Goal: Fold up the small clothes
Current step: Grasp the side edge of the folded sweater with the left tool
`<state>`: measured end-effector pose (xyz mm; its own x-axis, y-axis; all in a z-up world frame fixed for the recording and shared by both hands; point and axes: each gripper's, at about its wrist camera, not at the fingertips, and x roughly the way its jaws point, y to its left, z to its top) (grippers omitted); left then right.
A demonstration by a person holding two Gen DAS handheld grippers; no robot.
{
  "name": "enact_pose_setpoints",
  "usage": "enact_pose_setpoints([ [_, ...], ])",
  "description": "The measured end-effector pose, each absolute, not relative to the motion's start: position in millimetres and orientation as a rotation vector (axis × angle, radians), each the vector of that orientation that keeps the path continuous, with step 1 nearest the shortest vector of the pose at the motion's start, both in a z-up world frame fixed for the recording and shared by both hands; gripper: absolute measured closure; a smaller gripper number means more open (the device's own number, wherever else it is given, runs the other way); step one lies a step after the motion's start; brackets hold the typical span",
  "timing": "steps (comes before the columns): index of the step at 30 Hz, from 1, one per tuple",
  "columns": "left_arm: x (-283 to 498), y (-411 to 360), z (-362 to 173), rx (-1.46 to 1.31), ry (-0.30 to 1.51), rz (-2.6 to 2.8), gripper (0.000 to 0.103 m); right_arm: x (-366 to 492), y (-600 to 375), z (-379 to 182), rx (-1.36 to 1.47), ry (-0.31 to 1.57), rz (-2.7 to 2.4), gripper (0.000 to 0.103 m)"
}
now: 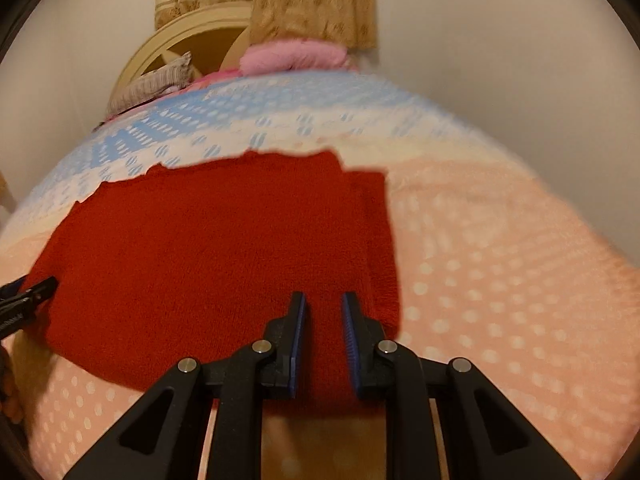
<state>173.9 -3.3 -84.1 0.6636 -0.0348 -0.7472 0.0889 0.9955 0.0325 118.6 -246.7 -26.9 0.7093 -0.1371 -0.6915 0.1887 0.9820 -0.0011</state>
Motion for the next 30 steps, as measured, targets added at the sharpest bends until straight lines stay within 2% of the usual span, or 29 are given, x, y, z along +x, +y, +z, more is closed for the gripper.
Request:
enact_pose_setpoints([
  [6, 160.9, -2.6, -78.8, 0.053, 0.85, -0.082, 0.024, 101.8, -189.9, -16.8, 0.038, 0.759, -0.026, 0.085],
  [8, 157.0, -1.5, -78.5, 0.065, 0.849, -0.073, 0.014, 106.1, -179.7, -26.5, 0.041, 0.79, -0.003, 0.085],
  [10, 152.1, -0.4, -79.2, 0.089, 0.834, -0.061, 0.009, 110.5, -173.9, -38.5, 0.024, 0.821, -0.01, 0.085],
  [13, 150.0, 4.1, -82.0, 0.097, 0.83, -0.048, 0.008, 110.9, -173.2, -45.7, 0.022, 0.828, -0.015, 0.085],
  [21, 118.1, 53.9, -94.9, -0.254, 0.891, -0.038, 0.007, 112.1, -179.6, -49.4, 0.049, 0.825, -0.004, 0.085],
  [25, 94.5, 47.9, -92.2, -0.356, 0.872, -0.06, 0.006, 109.9, -178.7, -49.8, 0.063, 0.824, 0.003, 0.085],
  [26, 91.0, 42.9, -91.9, -0.394, 0.857, -0.075, 0.002, 109.8, -179.6, -50.0, 0.069, 0.823, 0.005, 0.085],
  [30, 106.4, 27.2, -92.5, -0.467, 0.822, -0.1, 0.0, 109.6, -182.2, -50.5, 0.086, 0.82, 0.013, 0.085],
])
